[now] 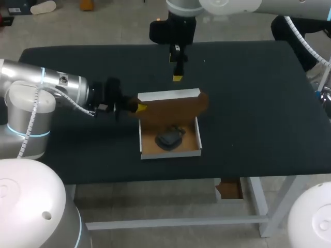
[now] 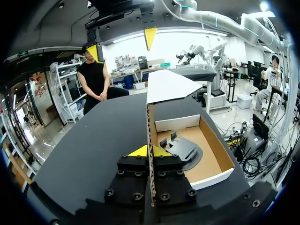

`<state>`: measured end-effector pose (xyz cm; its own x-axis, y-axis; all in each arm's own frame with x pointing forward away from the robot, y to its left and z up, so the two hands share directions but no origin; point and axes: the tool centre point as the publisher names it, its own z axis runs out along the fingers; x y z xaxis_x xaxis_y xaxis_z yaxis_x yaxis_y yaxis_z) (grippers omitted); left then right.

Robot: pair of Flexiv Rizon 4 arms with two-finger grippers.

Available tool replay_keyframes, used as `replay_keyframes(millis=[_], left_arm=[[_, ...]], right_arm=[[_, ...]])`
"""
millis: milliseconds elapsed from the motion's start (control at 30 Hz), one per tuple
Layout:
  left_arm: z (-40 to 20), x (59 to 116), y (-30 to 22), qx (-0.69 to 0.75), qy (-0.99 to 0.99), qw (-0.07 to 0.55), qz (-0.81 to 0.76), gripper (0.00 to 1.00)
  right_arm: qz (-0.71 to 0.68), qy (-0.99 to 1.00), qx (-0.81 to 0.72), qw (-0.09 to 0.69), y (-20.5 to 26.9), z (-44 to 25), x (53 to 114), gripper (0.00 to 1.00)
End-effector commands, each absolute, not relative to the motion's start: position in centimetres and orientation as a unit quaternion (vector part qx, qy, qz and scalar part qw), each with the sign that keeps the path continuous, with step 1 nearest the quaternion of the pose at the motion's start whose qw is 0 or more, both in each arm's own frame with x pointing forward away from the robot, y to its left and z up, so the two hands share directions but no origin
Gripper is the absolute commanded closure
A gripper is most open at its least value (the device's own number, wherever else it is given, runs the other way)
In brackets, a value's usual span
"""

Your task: Assemble the packaging by folding the flat box into shape, placing the metal phone stand inside, and closing the box properly

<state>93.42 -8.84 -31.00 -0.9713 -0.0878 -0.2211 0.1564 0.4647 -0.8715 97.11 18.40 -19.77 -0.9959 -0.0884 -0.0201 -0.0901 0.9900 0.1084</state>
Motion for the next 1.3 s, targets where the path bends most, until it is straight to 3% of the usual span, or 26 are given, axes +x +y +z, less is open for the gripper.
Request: replay_keyframes(millis=[33, 400, 767, 1000, 1300], left_arm=[[-30.8, 92.2, -9.1, 0.022, 0.849, 0.142, -0.509, 1.00], [-31.6, 91.6, -8.9, 0.039, 0.843, 0.199, -0.498, 1.00], [-32.5, 91.3, -8.7, 0.066, 0.834, 0.244, -0.490, 1.00], [-32.8, 91.0, -8.8, 0.081, 0.837, 0.259, -0.476, 1.00], [-32.8, 91.0, -8.8, 0.081, 0.837, 0.259, -0.476, 1.00]], right_arm=[[0.056, 0.997, -0.046, 0.007, 18.3, -19.7, 97.1, 0.00], [0.056, 0.997, -0.046, 0.007, 18.3, -19.7, 97.1, 0.00], [0.047, 0.983, 0.161, -0.076, 17.0, -19.8, 96.4, 0.00], [0.009, 0.962, 0.268, -0.044, 15.8, -20.4, 95.2, 0.00], [0.009, 0.962, 0.268, -0.044, 15.8, -20.4, 95.2, 0.00]])
